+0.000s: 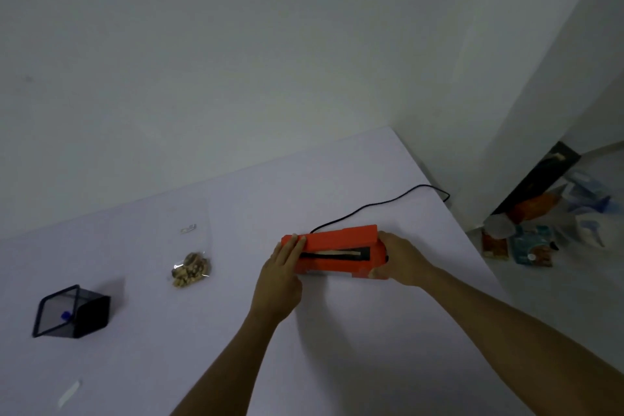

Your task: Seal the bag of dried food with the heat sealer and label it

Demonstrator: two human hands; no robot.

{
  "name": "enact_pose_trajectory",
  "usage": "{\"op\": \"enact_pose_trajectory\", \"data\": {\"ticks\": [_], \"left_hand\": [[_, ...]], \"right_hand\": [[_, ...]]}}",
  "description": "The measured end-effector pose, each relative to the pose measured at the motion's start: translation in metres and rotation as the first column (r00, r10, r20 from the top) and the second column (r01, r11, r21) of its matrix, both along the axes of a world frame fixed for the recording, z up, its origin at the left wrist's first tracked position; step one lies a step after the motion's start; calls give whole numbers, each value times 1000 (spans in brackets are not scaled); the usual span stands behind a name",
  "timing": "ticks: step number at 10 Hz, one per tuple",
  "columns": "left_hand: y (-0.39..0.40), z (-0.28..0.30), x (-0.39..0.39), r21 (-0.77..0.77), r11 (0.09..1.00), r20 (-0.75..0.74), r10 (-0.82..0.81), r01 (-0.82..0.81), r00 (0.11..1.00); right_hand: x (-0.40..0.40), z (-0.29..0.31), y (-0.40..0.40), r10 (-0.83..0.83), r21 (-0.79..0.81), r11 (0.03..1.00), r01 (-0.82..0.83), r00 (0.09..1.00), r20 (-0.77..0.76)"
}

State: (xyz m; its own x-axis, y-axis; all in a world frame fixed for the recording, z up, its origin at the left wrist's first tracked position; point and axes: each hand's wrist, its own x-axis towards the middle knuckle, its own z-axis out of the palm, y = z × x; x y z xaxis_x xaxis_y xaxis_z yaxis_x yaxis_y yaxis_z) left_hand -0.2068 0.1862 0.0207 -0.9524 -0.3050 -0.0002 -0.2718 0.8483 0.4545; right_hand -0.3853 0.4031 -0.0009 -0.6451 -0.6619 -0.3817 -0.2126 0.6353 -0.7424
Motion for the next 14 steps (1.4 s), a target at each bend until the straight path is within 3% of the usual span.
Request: {"op": "enact_pose_trajectory", "data": {"ticks": [2, 5, 10, 13, 14], "left_hand": [[-25, -1, -8, -3, 995, -32, 99, -99, 995], [-87, -9, -41, -17, 973, -45, 228, -229, 973], [-126, -5, -71, -114, 972, 35, 210, -205, 977], [-104, 2, -54, -134, 961, 78, 252, -240, 965], [-92, -2, -38, -100, 960, 110, 270, -260, 956]], "right_hand": [[-32, 7, -42, 97, 10, 995, -97, 995, 12], [-80, 2, -125, 68, -2, 998, -68, 996, -49], [-105, 6, -166, 33, -92, 995, -38, 998, -56], [-48, -5, -127, -209, -64, 978, 199, 907, -365], [-21, -9, -110, -255, -40, 965, 261, 885, -389]]}}
